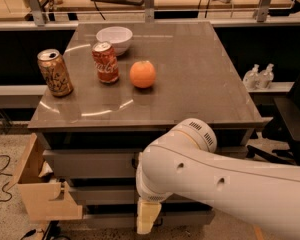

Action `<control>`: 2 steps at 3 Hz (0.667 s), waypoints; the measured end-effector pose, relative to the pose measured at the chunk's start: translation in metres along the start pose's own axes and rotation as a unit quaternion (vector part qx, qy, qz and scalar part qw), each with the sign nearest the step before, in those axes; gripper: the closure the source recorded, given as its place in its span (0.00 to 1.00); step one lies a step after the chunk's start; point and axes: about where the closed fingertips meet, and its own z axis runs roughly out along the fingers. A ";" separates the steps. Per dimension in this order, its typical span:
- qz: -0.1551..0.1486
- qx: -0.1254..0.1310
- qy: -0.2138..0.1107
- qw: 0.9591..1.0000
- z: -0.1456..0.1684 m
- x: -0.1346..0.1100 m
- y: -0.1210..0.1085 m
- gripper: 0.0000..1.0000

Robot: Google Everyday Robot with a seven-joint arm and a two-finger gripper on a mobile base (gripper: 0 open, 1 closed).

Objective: Open top drawer

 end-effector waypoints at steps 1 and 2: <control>-0.008 -0.004 0.003 1.000 0.017 -0.005 -0.005 0.00; -0.014 -0.013 0.014 1.000 0.028 -0.009 -0.005 0.00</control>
Offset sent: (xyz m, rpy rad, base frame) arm 0.0143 0.0229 -0.0374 -0.0642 0.0415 0.0376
